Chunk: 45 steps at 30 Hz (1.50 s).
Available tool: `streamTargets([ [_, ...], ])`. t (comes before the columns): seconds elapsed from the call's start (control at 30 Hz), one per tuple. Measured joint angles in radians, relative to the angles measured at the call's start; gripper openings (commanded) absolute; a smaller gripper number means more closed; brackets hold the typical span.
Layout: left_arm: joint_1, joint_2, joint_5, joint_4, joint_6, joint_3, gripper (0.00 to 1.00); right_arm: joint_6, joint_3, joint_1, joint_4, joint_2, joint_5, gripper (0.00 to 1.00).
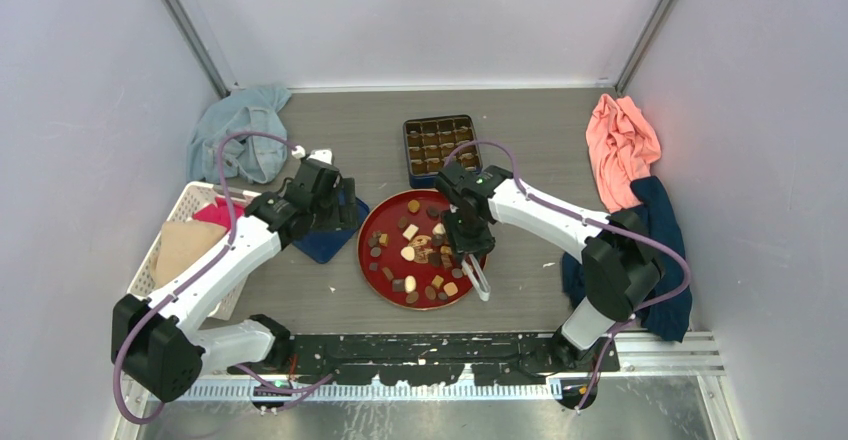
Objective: Pack the chocolate
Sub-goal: Pick up the fake chocolate from the plate.
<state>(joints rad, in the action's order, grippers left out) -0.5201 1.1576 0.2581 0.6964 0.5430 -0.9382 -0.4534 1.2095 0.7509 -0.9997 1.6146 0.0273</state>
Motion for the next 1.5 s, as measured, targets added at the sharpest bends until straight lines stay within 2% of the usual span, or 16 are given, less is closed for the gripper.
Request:
streamTargets([
  [0.5, 0.000, 0.011, -0.008, -0.008, 0.000, 0.000, 0.85, -0.014, -0.030, 0.000, -0.005, 0.000, 0.008, 0.50],
  [1.2, 0.000, 0.037, -0.009, -0.020, 0.000, 0.000, 0.85, 0.038, -0.030, 0.000, -0.089, 0.000, -0.006, 0.50],
  [1.33, 0.000, 0.037, -0.009, -0.020, 0.000, 0.000, 0.85, 0.041, -0.029, 0.000, -0.088, 0.003, -0.007, 0.48],
  [1.5, 0.000, 0.037, -0.008, -0.020, 0.000, 0.000, 0.85, 0.051, -0.024, 0.000, -0.080, 0.015, -0.002, 0.39],
])
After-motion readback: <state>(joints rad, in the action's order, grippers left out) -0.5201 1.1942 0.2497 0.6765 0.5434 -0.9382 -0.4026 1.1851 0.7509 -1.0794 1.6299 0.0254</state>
